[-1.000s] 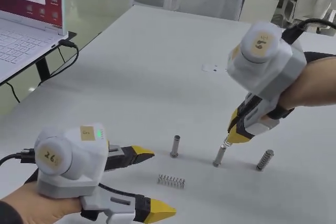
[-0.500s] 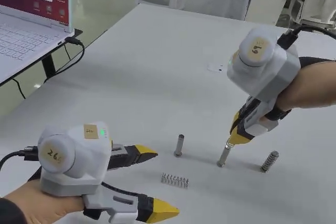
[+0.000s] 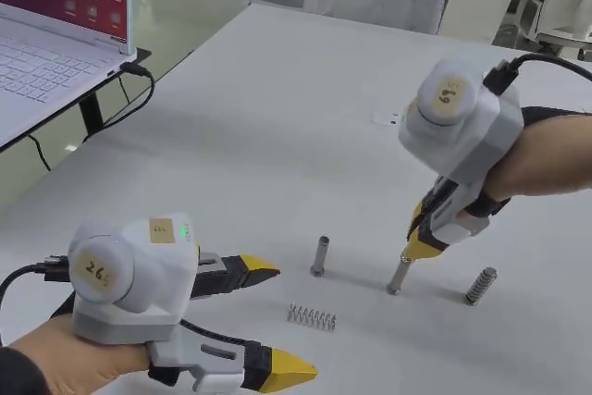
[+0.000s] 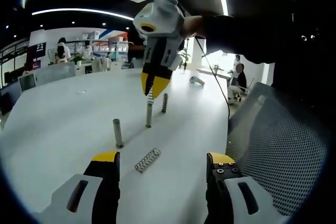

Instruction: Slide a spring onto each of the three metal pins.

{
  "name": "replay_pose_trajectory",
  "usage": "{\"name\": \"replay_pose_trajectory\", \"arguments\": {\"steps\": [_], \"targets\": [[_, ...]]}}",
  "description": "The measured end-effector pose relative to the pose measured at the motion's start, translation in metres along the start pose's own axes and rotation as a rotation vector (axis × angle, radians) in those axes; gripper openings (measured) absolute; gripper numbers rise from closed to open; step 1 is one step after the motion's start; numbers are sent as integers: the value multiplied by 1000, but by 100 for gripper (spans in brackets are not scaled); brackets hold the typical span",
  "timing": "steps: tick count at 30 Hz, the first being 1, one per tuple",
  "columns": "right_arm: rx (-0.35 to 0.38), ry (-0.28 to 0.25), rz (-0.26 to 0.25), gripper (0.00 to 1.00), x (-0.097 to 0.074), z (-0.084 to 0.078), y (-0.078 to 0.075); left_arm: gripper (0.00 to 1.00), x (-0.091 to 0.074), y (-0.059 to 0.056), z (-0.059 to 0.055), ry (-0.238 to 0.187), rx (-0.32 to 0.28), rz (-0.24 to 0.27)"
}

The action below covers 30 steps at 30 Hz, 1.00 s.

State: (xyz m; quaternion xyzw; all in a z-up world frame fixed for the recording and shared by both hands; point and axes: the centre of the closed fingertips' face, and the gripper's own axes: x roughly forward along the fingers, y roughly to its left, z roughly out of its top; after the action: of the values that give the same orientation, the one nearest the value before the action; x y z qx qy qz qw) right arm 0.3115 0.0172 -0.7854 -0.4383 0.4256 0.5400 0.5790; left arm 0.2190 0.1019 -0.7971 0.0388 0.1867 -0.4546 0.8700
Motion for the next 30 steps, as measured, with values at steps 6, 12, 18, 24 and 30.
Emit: {"name": "replay_pose_trajectory", "arguments": {"steps": [6,12,18,24,30], "targets": [[4,6,8,9,4,-1,-1,62,0,0,0,-1,0,0],[8,10,14,9,9,-1,-3,61,0,0,1,0,4,-1],[7,26,17,9,18,-4,-1,61,0,1,1,1,6,-1],[20,31,26,9,29,-6,-1,61,1,0,1,4,7,-3],[28,38,31,9,37,-8,-1,60,0,0,2,5,8,0]]}}
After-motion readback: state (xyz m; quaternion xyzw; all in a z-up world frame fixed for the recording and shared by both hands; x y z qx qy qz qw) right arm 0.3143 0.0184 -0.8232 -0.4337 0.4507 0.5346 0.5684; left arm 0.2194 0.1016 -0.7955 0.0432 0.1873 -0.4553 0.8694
